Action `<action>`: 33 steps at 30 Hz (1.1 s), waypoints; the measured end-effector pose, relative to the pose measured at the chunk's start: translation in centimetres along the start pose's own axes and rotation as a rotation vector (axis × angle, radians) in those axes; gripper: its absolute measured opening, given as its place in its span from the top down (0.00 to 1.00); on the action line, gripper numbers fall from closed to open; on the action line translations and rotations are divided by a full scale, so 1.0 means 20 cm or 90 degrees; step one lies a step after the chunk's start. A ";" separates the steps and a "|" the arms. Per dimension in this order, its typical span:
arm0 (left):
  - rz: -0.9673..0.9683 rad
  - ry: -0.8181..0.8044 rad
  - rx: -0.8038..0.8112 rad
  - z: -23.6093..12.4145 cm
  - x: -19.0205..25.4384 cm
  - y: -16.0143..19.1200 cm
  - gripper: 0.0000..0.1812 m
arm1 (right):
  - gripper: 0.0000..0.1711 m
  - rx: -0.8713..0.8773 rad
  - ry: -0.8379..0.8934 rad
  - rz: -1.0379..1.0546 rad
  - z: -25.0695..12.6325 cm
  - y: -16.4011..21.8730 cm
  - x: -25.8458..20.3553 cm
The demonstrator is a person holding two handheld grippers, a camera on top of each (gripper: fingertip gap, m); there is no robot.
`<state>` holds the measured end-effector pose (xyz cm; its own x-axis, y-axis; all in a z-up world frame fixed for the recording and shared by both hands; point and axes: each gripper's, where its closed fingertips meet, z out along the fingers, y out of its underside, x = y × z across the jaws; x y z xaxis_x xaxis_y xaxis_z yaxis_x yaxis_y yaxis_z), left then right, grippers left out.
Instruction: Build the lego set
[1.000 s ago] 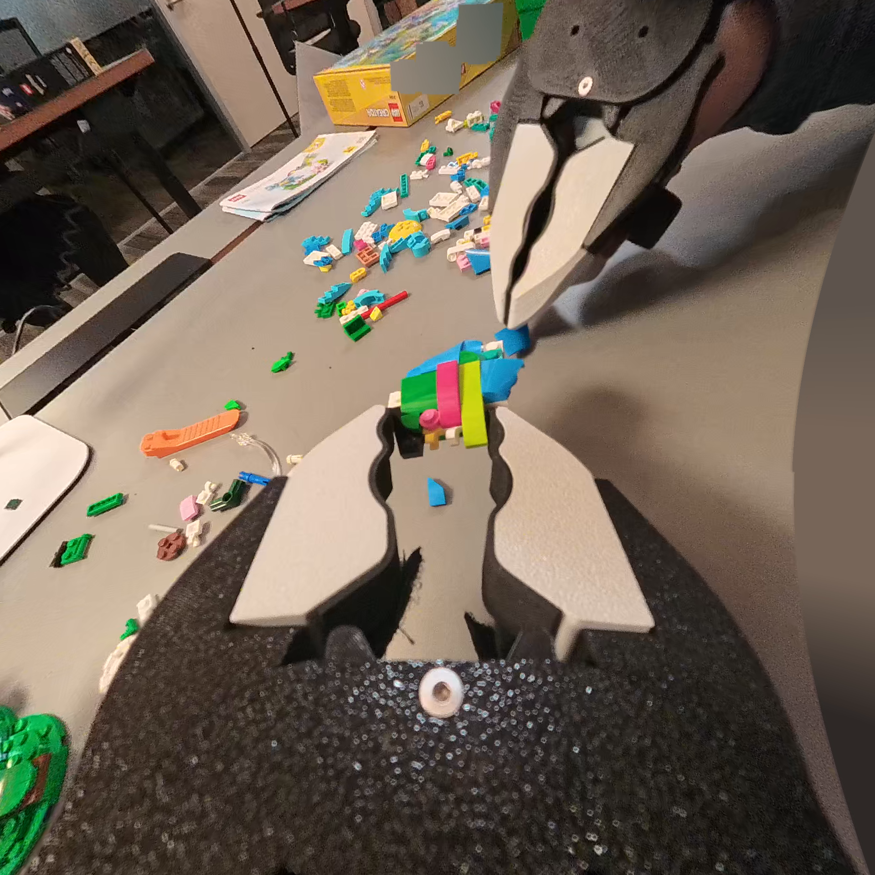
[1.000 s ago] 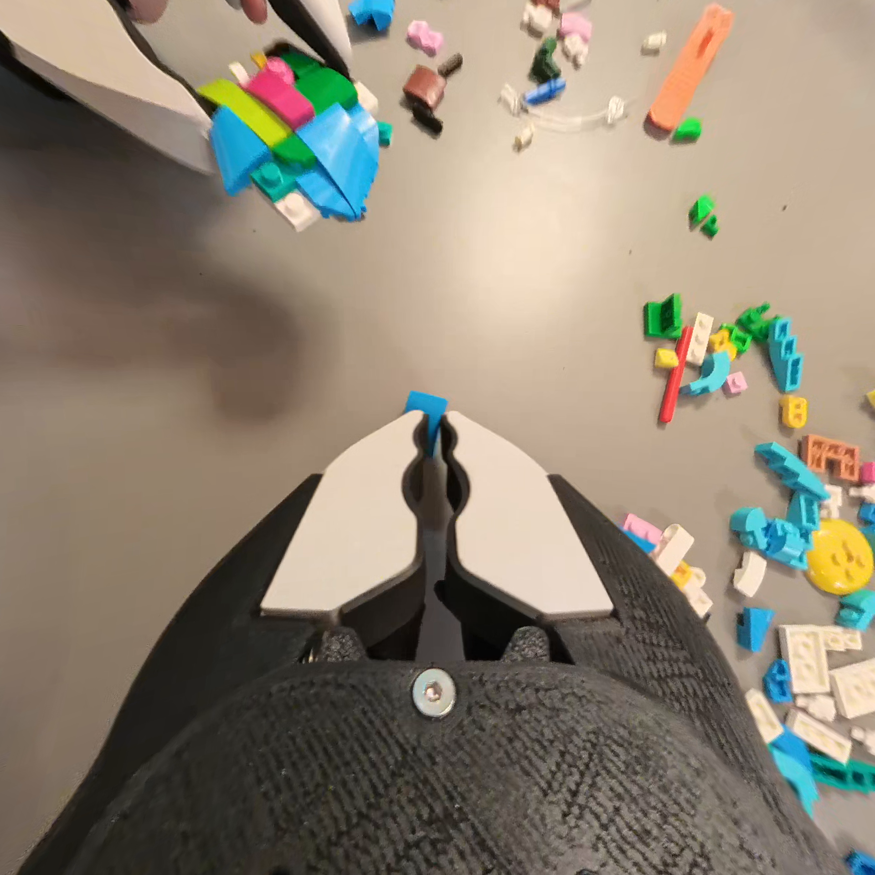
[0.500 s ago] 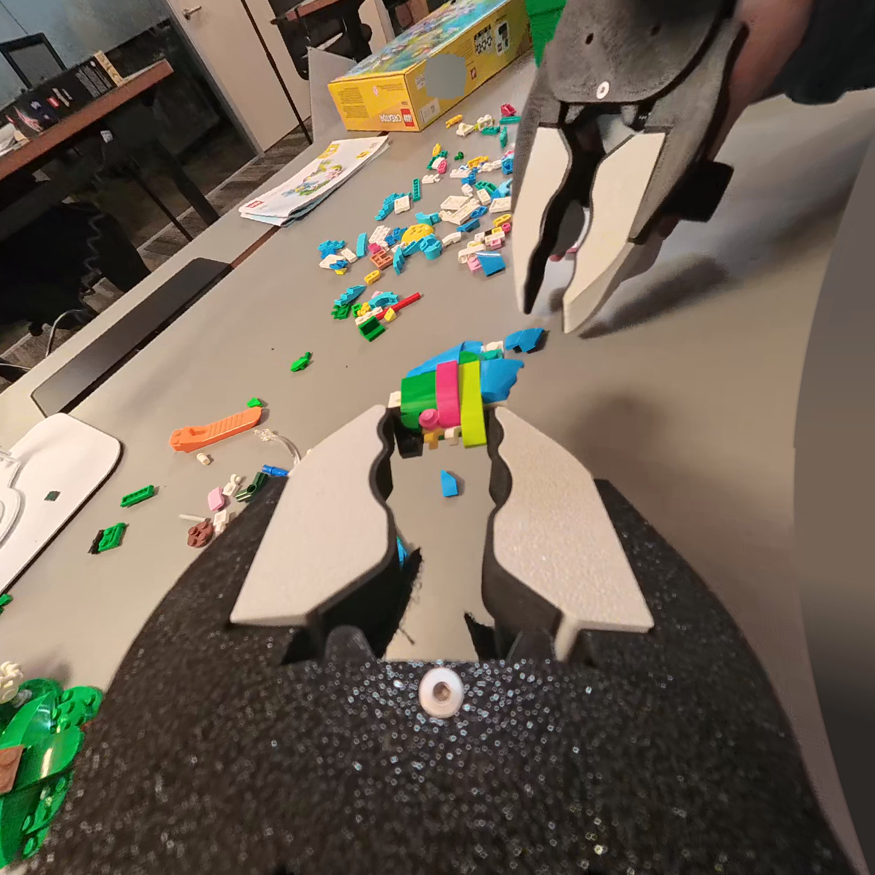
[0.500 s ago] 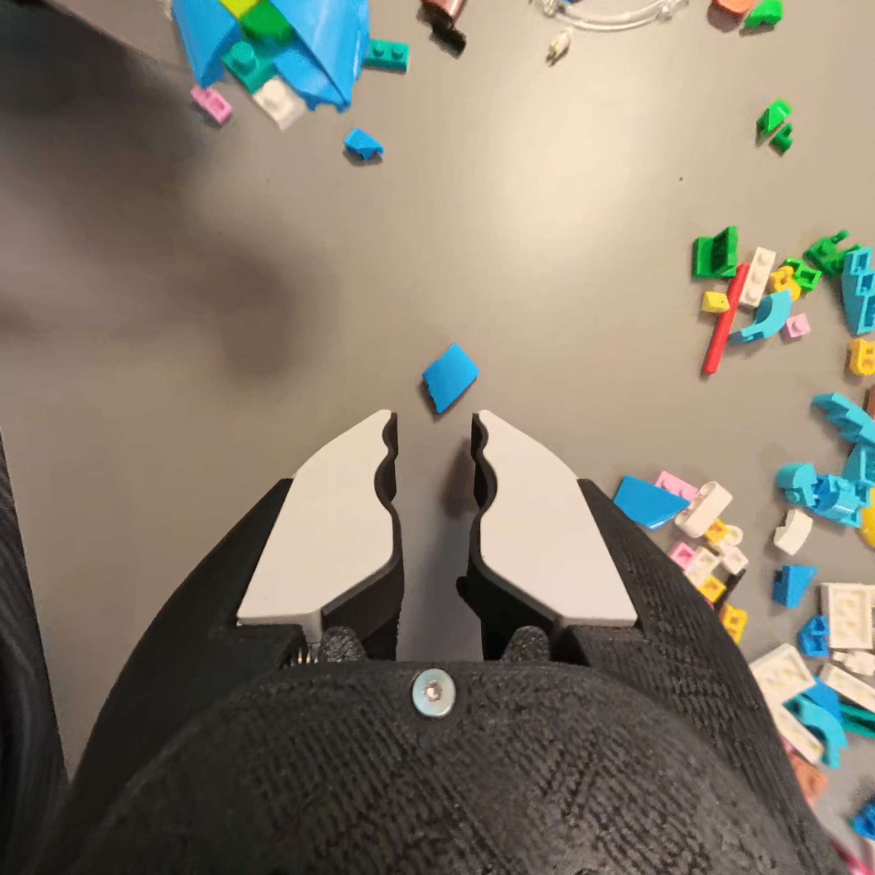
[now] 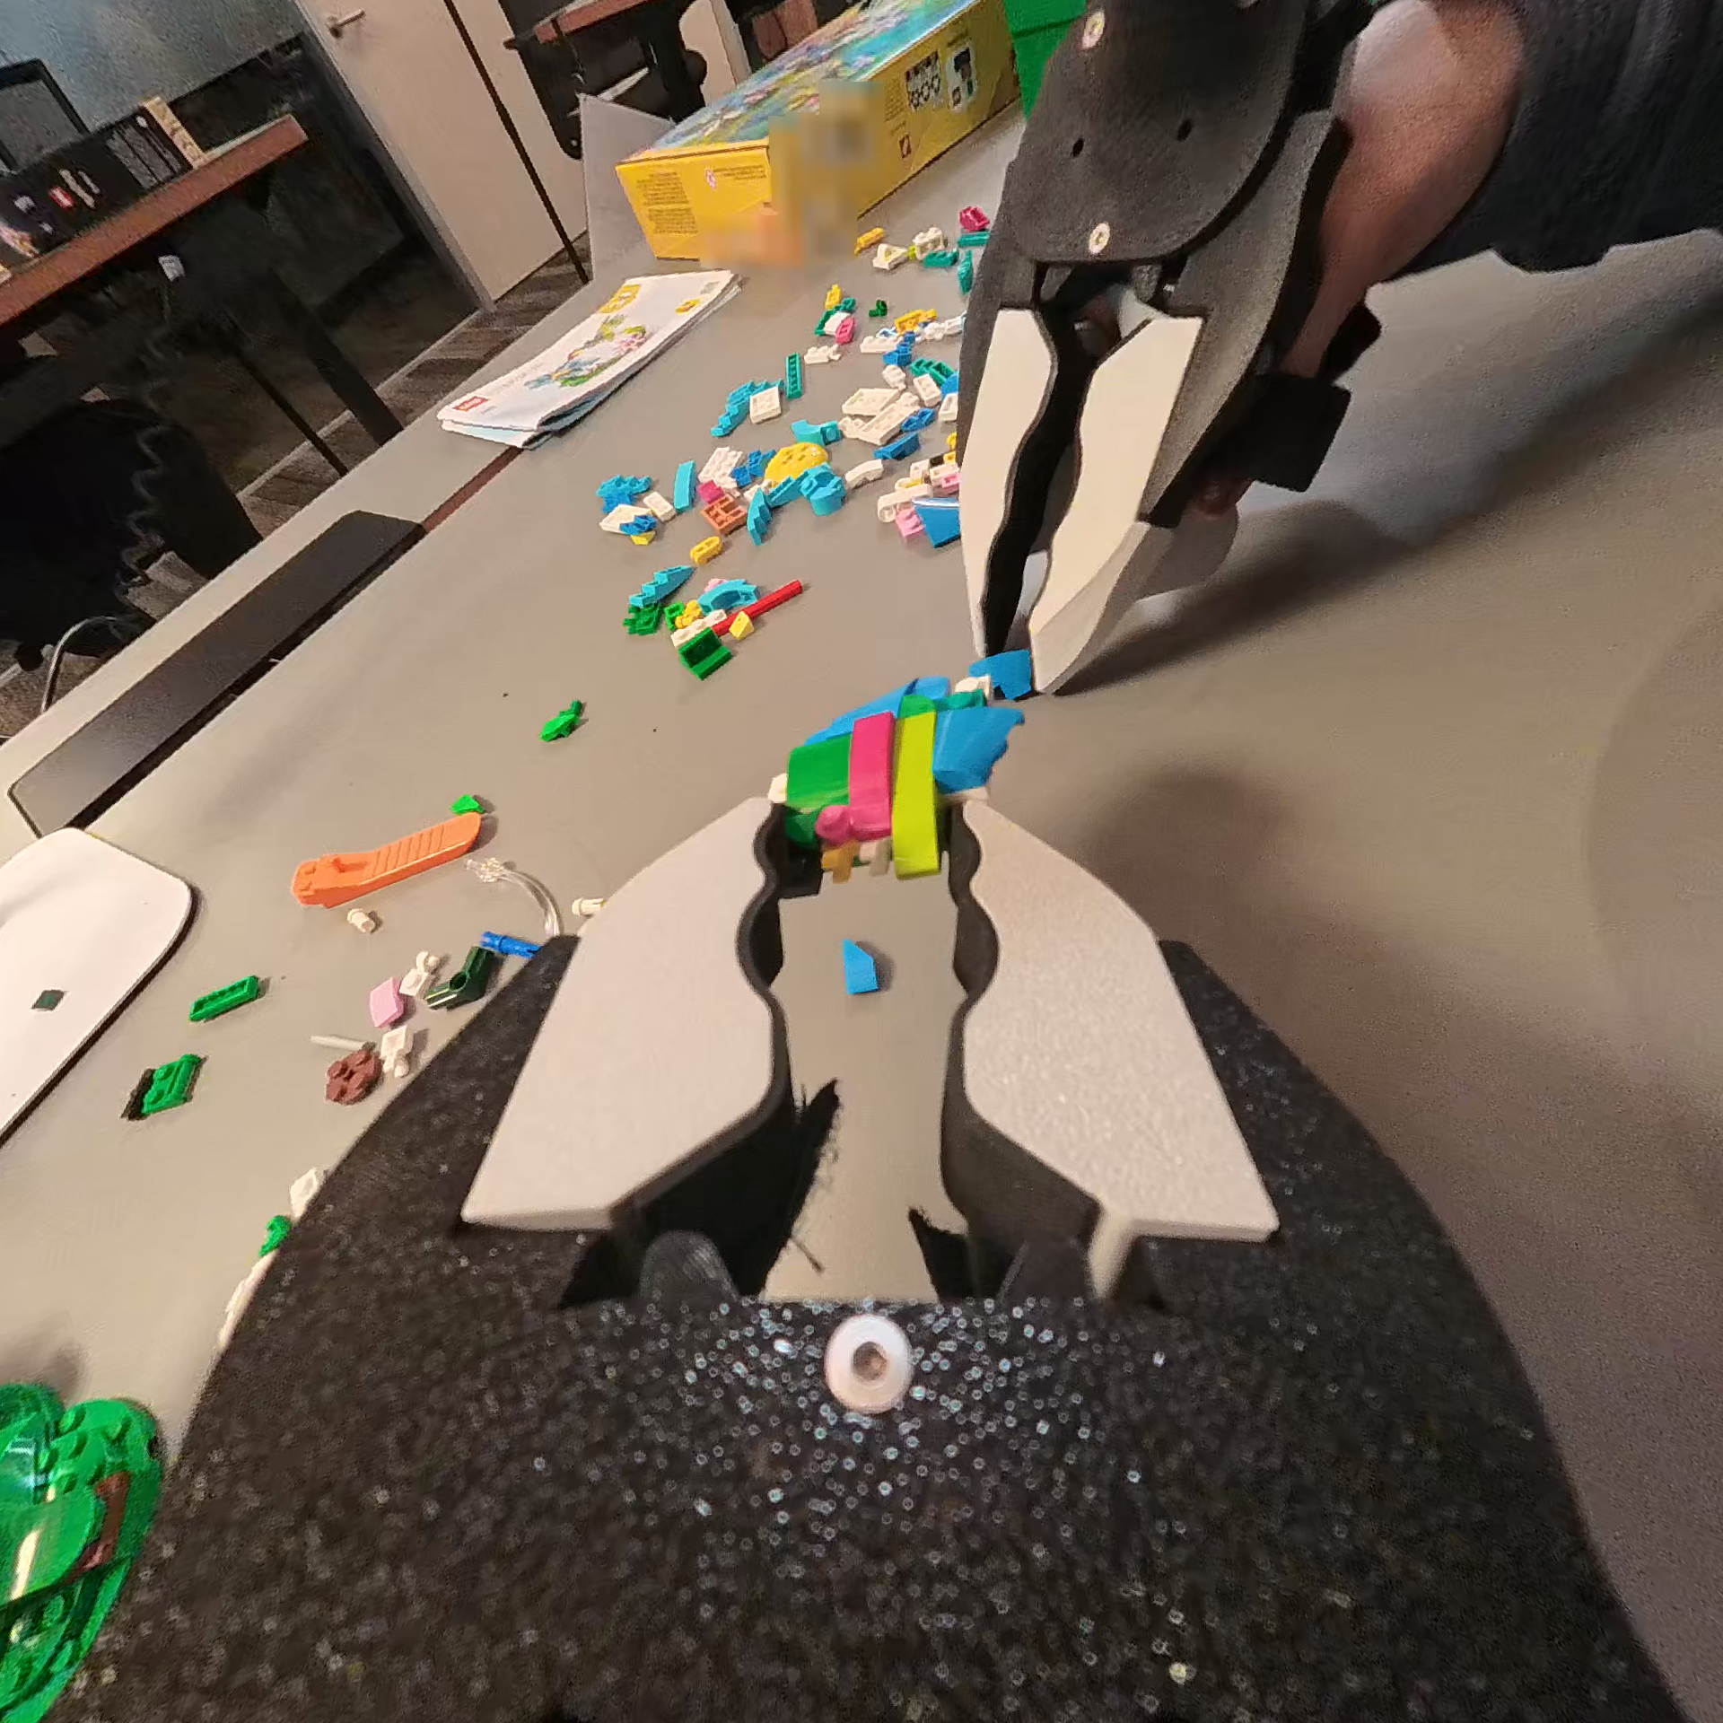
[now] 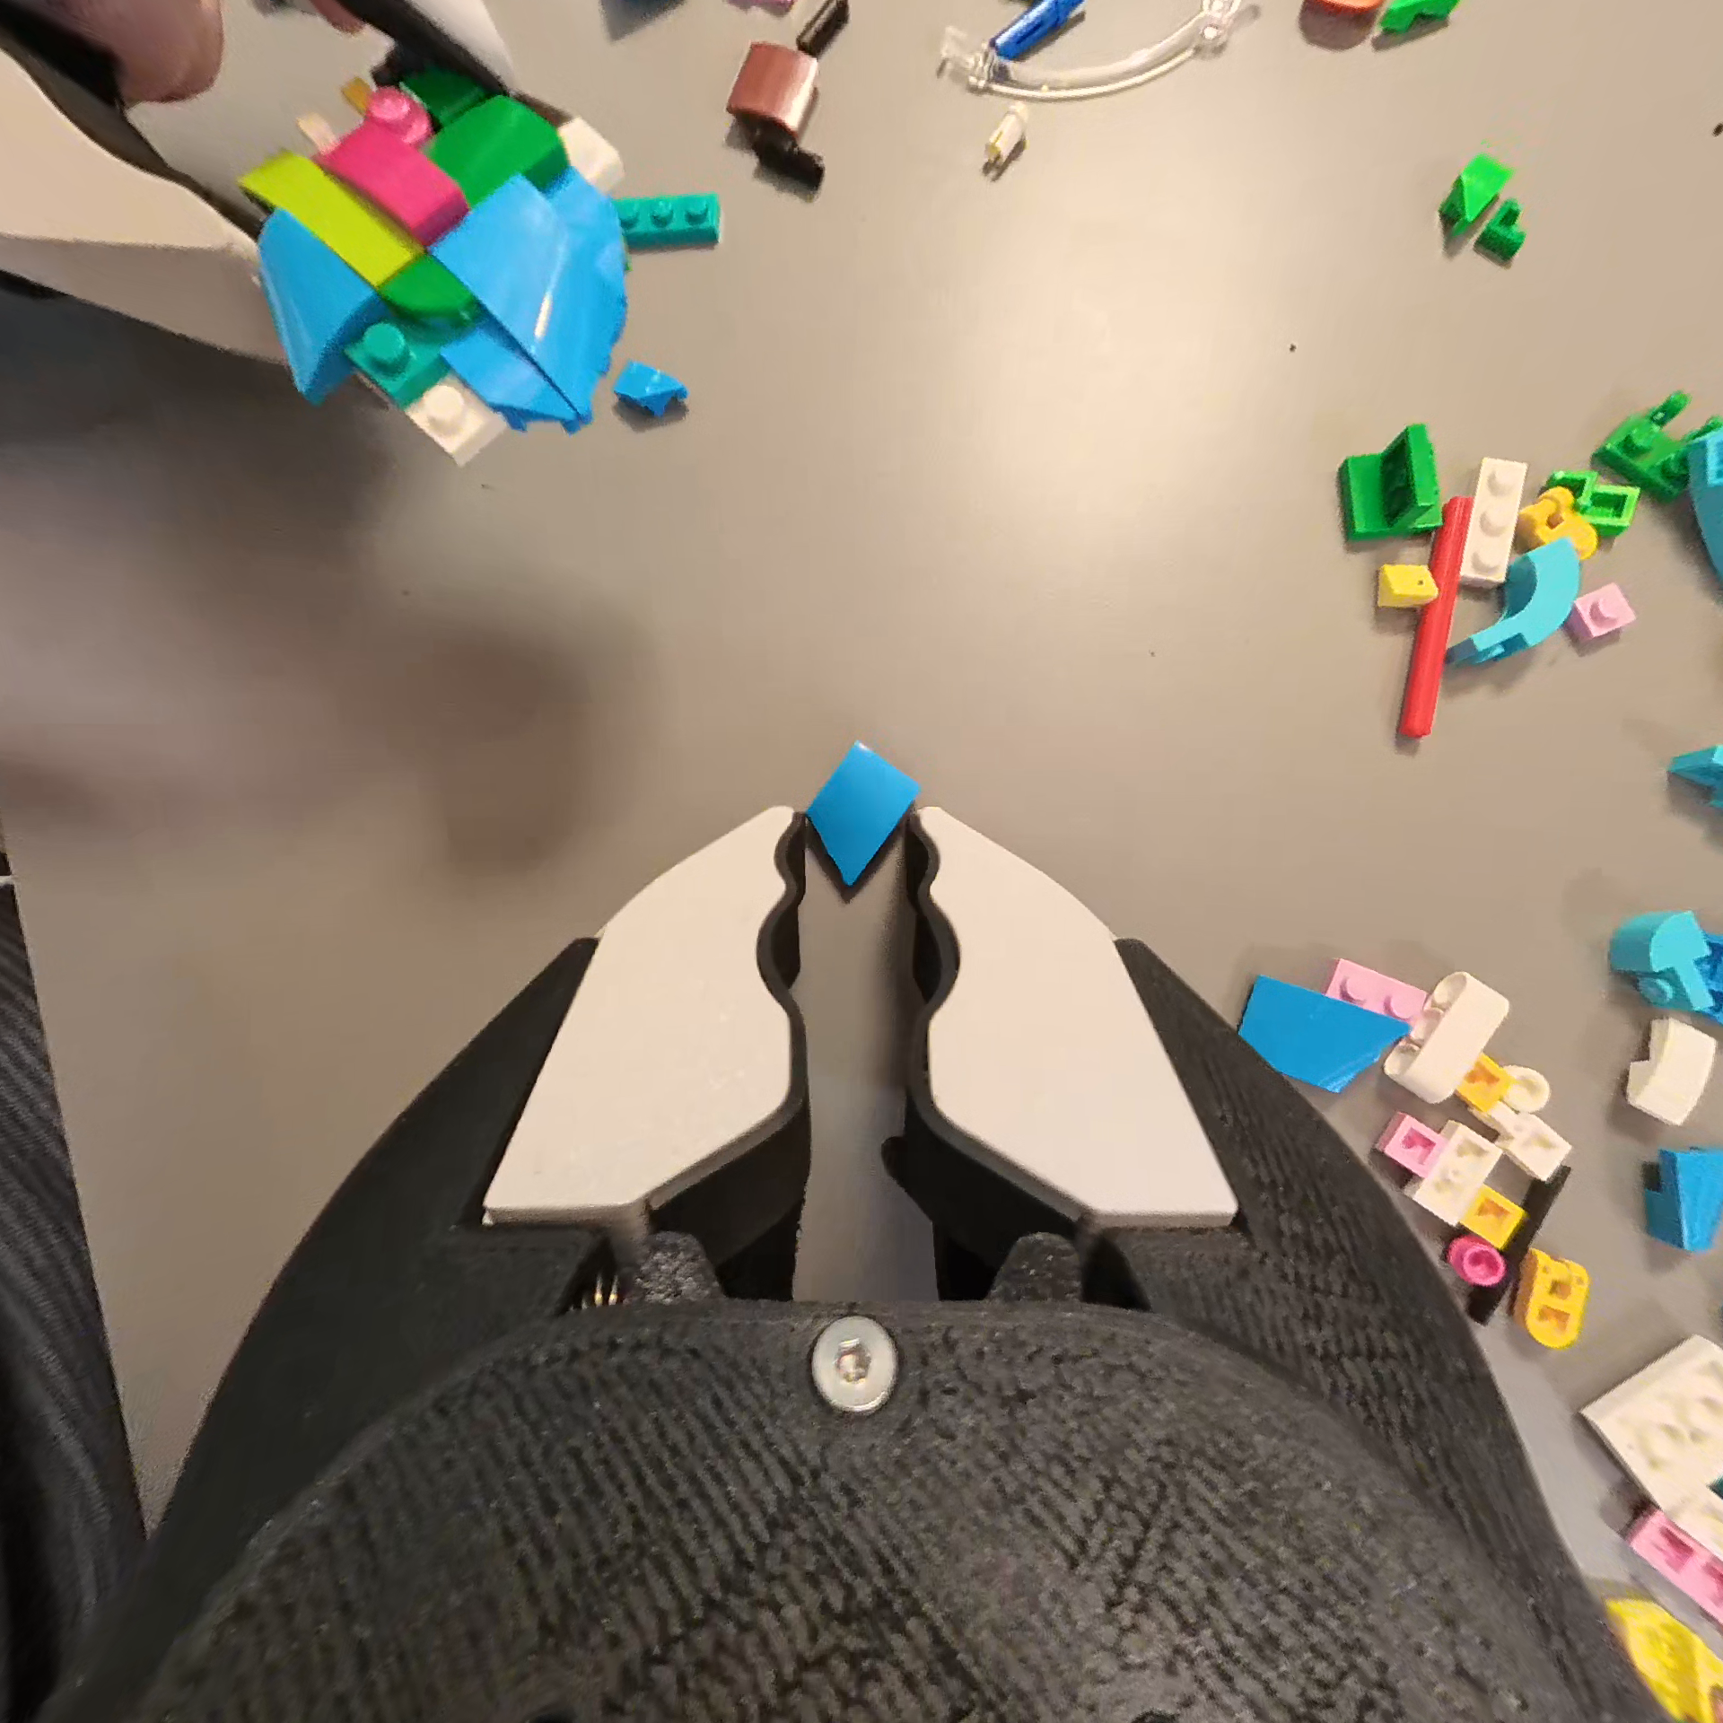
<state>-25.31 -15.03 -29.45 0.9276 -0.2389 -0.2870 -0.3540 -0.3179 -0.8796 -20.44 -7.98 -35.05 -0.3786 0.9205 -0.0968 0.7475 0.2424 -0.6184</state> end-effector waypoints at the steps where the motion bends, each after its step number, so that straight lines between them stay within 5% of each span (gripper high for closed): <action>1: 0.000 0.000 0.000 0.00 0.00 0.00 0.82 | 0.89 -0.003 -0.001 -0.002 0.00 0.00 0.00; 11: 0.049 -0.025 0.052 -0.01 0.00 -0.04 0.82 | 0.89 0.009 -0.097 -0.031 -0.03 0.00 -0.15; 23: 0.086 -0.126 0.081 -0.01 -0.10 -0.04 0.82 | 0.87 0.164 -0.004 -0.278 -0.15 -0.11 0.00; 33: 0.069 -0.175 0.086 -0.05 -0.18 0.00 0.82 | 0.88 0.093 -0.039 -0.242 -0.15 -0.06 0.02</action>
<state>-28.79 -15.15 -28.00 0.8892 -0.0028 -0.4575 -0.4509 -0.1750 -0.8753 -19.82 -6.95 -32.02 -0.6476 0.7530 0.1167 0.4642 0.5113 -0.7233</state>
